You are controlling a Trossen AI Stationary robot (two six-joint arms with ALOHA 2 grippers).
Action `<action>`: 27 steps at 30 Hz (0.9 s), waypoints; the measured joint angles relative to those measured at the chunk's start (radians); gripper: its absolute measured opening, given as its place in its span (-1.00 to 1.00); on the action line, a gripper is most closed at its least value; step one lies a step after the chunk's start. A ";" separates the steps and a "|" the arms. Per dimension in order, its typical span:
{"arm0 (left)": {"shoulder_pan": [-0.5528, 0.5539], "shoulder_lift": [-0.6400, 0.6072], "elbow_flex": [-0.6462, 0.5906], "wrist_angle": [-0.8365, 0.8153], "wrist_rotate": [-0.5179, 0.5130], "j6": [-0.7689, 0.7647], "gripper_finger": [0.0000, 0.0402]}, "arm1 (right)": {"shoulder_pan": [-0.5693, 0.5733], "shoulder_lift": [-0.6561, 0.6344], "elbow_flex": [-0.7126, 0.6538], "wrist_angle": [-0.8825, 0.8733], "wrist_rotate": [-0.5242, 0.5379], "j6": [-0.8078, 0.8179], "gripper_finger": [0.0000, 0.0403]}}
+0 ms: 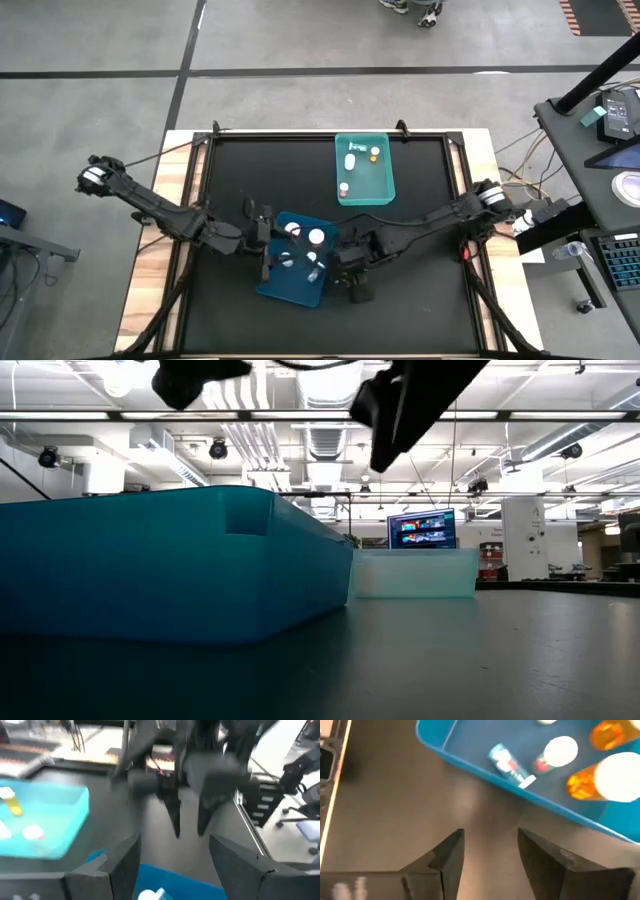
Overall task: Pick and place medicine bottles into bin by pill shape (circle, oval)
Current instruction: Adjust the green capsule bottle in the blue bin
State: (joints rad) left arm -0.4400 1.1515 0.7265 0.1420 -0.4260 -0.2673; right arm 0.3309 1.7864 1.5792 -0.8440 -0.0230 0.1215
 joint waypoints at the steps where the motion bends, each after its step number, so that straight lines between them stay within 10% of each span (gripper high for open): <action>1: 0.000 0.020 0.000 0.003 0.008 -0.015 0.08 | 0.008 -0.023 -0.032 0.030 0.024 0.008 -0.15; 18: 0.076 0.361 0.072 -0.026 0.103 -0.033 -0.95 | 0.042 -0.385 -0.552 0.775 0.079 -0.039 -0.58; 27: 0.107 0.412 0.072 -0.084 0.108 -0.041 -1.00 | 0.042 -0.453 -0.693 0.961 0.079 -0.044 -0.69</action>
State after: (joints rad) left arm -0.3332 1.5639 0.7986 0.0578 -0.3183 -0.3088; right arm 0.3733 1.3334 0.8858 0.1168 0.0559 0.0777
